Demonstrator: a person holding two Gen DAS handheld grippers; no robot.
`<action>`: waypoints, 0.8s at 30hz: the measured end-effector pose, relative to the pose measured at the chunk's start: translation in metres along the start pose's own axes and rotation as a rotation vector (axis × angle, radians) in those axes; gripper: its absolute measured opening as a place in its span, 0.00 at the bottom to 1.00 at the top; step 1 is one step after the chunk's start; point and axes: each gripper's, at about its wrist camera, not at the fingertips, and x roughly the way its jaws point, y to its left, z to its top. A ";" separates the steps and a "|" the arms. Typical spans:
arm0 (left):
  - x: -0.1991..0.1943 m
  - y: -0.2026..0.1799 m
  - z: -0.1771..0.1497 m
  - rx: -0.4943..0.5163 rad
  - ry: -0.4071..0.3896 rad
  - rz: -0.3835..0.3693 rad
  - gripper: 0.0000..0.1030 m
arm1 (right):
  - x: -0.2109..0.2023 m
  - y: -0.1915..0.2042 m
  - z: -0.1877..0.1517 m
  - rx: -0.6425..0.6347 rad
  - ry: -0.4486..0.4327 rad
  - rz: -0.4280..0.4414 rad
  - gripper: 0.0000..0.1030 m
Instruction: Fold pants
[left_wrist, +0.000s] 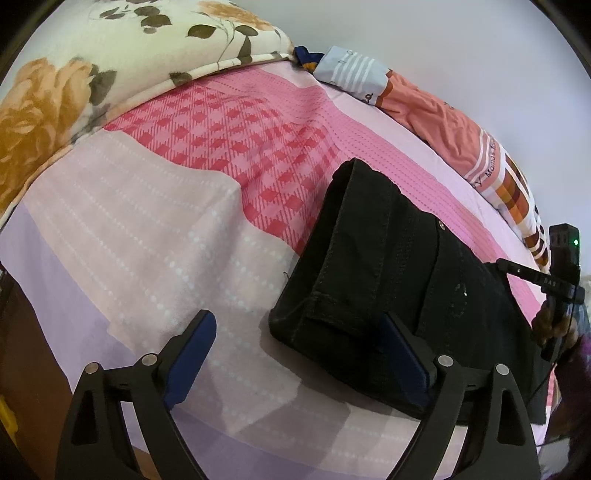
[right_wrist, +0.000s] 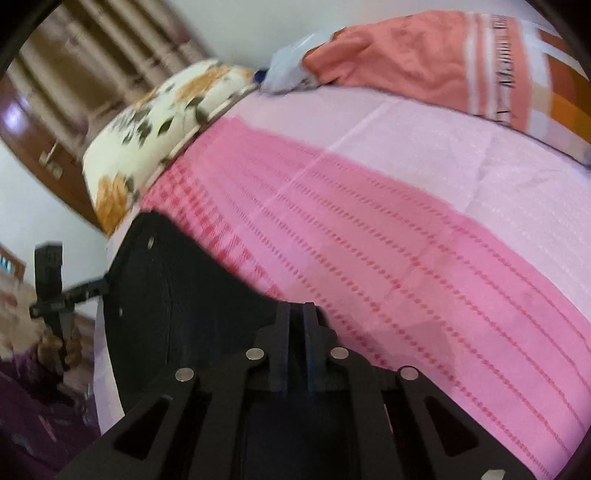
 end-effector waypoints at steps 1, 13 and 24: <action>0.000 -0.001 0.000 0.006 -0.005 0.005 0.87 | -0.005 -0.003 0.001 0.014 -0.015 -0.031 0.07; 0.000 -0.001 -0.001 0.031 -0.025 0.011 0.87 | 0.018 0.041 -0.015 -0.152 0.035 -0.180 0.03; -0.018 0.006 0.008 0.023 -0.067 0.012 0.87 | -0.024 0.024 -0.007 0.053 -0.162 -0.245 0.08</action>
